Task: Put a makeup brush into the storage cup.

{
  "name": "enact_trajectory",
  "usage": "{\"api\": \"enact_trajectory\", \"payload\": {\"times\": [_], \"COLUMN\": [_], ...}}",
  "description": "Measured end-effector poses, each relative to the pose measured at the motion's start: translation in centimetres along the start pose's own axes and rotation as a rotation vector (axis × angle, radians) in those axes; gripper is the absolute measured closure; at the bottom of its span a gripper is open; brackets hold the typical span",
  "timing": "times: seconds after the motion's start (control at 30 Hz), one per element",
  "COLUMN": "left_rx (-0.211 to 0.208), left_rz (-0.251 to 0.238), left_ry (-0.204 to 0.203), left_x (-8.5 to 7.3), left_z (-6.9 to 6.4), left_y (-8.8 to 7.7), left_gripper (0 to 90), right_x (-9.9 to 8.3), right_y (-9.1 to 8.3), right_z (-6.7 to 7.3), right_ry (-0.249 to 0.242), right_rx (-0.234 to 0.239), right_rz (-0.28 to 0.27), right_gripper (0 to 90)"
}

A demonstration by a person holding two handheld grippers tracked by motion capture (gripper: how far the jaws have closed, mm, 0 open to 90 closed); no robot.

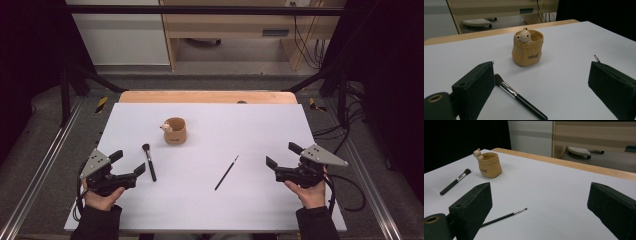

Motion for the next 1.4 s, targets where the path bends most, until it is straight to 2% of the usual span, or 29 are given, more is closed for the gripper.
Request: {"api": "enact_trajectory", "payload": {"times": [0.27,0.63,1.1,1.2,1.4], "left_rx": [0.006,0.030,0.064,0.075,0.073], "left_rz": [0.003,0.034,0.110,0.147,0.182], "left_ry": [-0.008,-0.011,-0.007,0.006,0.013], "left_x": [0.0,-0.5,-1.4,-1.5,-1.2], "left_z": [0.1,0.1,0.2,0.4,0.4], "left_y": [-0.1,0.5,2.2,2.9,3.9], "left_gripper": [6.5,8.2,11.2,11.4,11.7], "right_x": [-0.1,-0.1,0.2,0.2,0.3], "right_y": [0.2,0.8,1.4,1.5,1.4], "right_z": [0.1,1.0,2.1,2.2,2.2], "right_ry": [-0.010,-0.021,-0.026,-0.027,-0.027], "right_rx": [-0.011,-0.003,0.015,0.017,0.014], "right_rz": [0.015,0.040,0.043,0.048,0.045], "right_gripper": [6.3,6.4,6.3,6.2,6.2]}}
Point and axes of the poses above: each handheld gripper's, and its own axes: y roughly forward along the jaws, x roughly out of its top, z roughly to its left, the point moved 8 cm from there along y, roughly forward along the jaws, and after that the axes turned 10 degrees about x, right-handed, at the moved point
